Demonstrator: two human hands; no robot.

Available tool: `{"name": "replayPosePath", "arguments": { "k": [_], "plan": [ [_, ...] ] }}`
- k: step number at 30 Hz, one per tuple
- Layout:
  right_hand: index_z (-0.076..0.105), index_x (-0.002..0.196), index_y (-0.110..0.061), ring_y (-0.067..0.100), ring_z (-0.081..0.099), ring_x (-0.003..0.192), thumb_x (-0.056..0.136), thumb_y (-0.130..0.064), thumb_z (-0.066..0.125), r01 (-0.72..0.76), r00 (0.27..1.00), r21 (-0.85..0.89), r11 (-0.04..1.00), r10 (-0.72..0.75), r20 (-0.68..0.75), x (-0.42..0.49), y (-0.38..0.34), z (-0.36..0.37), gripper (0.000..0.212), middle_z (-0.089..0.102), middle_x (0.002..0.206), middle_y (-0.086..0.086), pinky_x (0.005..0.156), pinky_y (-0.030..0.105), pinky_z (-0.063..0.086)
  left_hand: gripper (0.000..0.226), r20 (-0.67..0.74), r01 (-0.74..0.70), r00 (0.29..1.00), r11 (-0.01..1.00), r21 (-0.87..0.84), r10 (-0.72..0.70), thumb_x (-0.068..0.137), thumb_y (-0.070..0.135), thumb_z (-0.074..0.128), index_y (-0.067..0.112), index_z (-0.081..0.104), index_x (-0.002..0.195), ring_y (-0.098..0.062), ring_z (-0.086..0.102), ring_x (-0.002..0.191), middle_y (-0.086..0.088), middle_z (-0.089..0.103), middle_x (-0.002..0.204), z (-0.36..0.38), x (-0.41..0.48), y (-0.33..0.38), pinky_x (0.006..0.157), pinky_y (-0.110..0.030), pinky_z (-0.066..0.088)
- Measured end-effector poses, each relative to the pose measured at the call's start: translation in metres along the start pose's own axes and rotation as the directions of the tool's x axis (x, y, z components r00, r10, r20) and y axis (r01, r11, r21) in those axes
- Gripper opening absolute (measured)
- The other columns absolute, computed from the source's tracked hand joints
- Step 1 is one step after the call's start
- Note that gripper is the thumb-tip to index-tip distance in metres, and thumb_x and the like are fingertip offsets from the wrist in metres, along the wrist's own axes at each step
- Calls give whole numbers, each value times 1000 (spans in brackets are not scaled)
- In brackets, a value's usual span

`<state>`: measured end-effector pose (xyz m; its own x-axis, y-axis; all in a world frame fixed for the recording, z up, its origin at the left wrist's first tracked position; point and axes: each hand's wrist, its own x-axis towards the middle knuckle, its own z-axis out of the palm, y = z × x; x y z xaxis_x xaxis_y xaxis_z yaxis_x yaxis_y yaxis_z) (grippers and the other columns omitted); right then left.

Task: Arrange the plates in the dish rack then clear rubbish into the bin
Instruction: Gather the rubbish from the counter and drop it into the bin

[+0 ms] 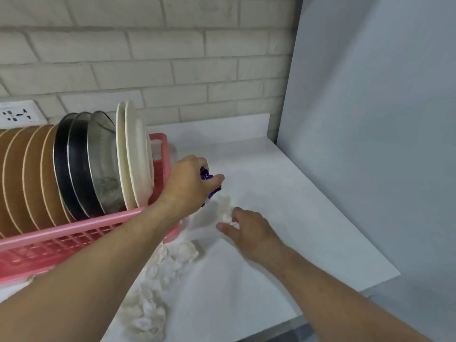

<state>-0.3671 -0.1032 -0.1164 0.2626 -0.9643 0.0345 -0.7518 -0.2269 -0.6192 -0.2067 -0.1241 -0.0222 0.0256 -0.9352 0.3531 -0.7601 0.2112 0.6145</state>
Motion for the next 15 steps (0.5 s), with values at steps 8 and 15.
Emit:
{"name": "replayPosePath", "arguments": {
  "k": [8, 15],
  "plan": [
    [42, 89, -30, 11, 47, 56, 91, -15, 48, -121, 985, 49, 991, 126, -116, -18, 10, -33, 17, 52, 77, -5, 46, 22, 32, 18, 205, 8, 979, 997, -71, 7, 95, 13, 51, 31, 51, 93, -14, 64, 53, 0, 64, 76, -8, -29, -18, 44, -25, 51],
    [52, 79, -21, 9, 51, 61, 95, -30, 45, -139, 978, 23, 990, 141, -157, -35, -9, -19, 20, 59, 78, -6, 53, 25, 40, 41, 385, -24, 910, 908, 418, -153, 80, 61, 60, 22, 54, 88, -12, 54, 67, 5, 57, 79, -3, -72, -46, 53, -27, 41]
  ]
}}
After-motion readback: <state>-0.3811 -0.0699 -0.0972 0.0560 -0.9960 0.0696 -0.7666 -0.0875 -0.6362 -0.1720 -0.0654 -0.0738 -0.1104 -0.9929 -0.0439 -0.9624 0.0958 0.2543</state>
